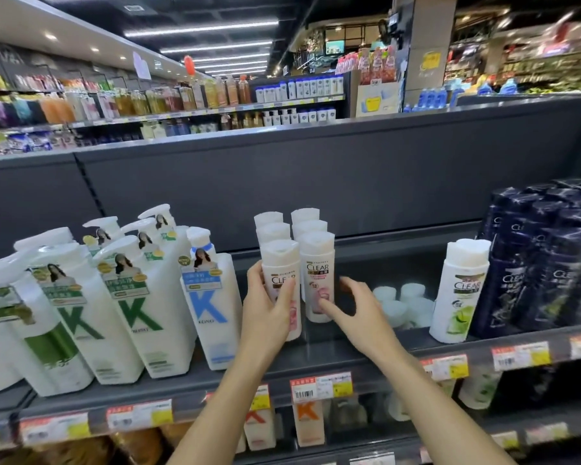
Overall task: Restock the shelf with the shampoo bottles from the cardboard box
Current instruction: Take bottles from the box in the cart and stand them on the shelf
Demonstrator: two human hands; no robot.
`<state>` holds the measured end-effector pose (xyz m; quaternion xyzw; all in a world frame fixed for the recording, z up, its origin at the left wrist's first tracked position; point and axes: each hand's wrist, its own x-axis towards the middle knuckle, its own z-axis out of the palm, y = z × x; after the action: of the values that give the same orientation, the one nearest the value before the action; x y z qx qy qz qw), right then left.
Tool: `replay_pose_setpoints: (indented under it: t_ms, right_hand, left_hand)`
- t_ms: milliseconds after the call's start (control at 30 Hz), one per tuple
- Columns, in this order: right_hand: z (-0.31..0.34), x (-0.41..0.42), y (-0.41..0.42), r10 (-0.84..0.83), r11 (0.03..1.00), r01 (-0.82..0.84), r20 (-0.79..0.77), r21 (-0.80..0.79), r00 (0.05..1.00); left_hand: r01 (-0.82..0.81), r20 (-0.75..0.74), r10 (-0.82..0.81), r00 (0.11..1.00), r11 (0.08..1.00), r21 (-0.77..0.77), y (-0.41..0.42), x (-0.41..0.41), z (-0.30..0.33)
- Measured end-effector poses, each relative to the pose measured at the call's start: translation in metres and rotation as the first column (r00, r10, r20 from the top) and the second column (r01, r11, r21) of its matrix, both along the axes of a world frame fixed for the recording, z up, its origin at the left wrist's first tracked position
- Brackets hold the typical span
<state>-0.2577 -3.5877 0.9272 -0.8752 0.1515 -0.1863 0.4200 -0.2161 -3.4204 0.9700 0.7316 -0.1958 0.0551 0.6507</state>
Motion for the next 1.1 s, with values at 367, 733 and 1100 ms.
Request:
replay_pose_setpoints:
  t_ms: [367, 733, 1100]
  right_hand:
    - [-0.022, -0.041, -0.022, -0.014, 0.835, -0.114, -0.228, -0.538, 0.973]
    - [-0.028, -0.041, -0.022, -0.011, 0.821, -0.092, -0.176, -0.564, 0.984]
    - [-0.023, -0.044, -0.02, 0.007, 0.819, -0.105, -0.174, -0.564, 0.985]
  left_hand:
    - [-0.149, 0.007, 0.149, 0.989, 0.988, 0.029, -0.007, 0.023, -0.015]
    - [-0.195, 0.071, 0.19, 0.979, 0.977, 0.085, -0.021, 0.023, -0.013]
    - [-0.264, 0.019, 0.267, 0.964, 0.939, 0.218, -0.02, 0.006, -0.025]
